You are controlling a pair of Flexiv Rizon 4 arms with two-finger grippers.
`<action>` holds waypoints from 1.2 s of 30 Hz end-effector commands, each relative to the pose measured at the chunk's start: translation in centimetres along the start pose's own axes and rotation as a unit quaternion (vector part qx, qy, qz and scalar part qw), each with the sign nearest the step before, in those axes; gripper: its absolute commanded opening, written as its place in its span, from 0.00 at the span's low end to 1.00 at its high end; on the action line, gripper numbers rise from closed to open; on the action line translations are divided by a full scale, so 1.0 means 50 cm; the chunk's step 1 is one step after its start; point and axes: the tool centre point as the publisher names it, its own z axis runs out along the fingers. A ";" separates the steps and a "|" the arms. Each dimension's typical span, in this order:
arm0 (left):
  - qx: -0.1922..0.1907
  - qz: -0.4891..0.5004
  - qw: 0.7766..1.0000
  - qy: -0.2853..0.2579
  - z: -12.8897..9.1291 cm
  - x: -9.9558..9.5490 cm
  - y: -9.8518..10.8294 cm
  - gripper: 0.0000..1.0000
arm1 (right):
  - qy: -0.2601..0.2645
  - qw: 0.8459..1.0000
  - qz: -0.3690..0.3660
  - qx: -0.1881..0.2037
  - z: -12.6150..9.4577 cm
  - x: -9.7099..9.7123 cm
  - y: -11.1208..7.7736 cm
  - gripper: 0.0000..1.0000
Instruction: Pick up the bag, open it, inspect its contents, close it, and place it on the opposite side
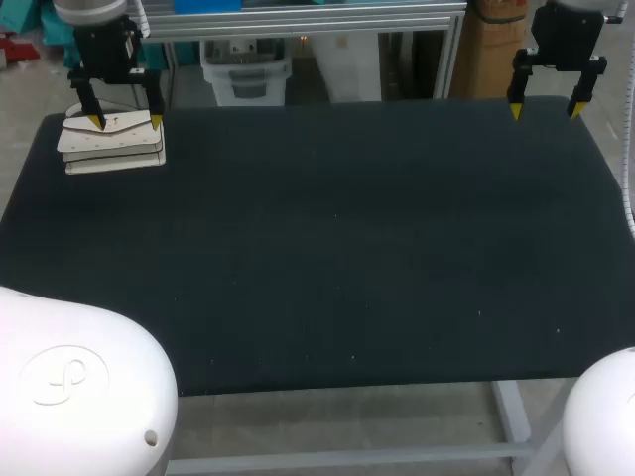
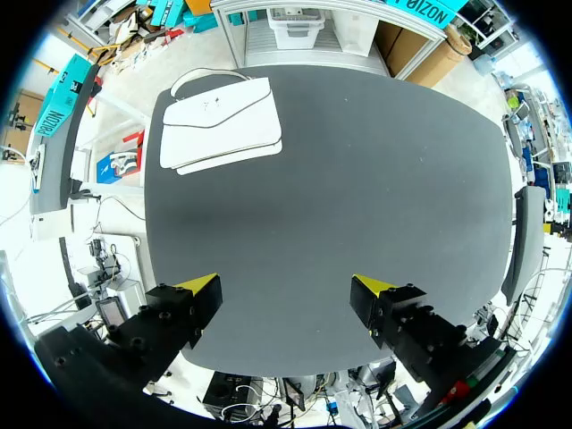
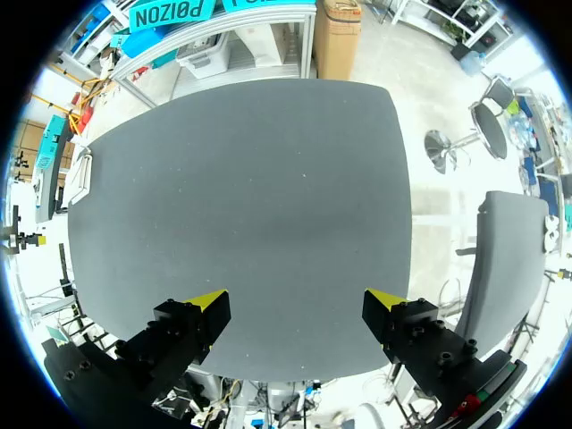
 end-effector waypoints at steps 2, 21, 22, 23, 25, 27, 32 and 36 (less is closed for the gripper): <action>0.000 0.000 1.000 -0.001 -0.001 0.000 0.000 1.00 | -0.001 1.000 0.000 0.001 -0.001 0.001 0.001 1.00; 0.000 0.000 1.000 -0.001 -0.001 0.000 0.000 1.00 | -0.001 1.000 0.000 0.001 -0.001 0.001 0.001 1.00; 0.000 0.000 1.000 -0.001 -0.001 0.000 0.000 1.00 | -0.001 1.000 0.000 0.001 -0.001 0.001 0.001 1.00; -0.005 -0.003 1.000 0.004 0.002 0.000 -0.002 1.00 | -0.001 1.000 0.000 0.001 -0.001 0.001 0.001 1.00; -0.020 0.001 1.000 0.019 0.005 -0.007 -0.007 1.00 | 0.006 1.000 -0.020 0.006 0.004 0.011 0.000 1.00; -0.035 0.003 0.998 0.050 0.002 -0.024 -0.011 1.00 | 0.016 0.998 -0.057 0.003 0.010 0.023 -0.004 1.00; -0.075 0.025 0.988 0.136 0.008 -0.083 -0.027 1.00 | 0.007 0.986 -0.164 -0.008 0.046 0.062 -0.012 1.00; -0.093 0.027 0.979 0.181 0.022 -0.129 -0.049 1.00 | 0.001 0.962 -0.272 -0.015 0.070 0.101 -0.025 1.00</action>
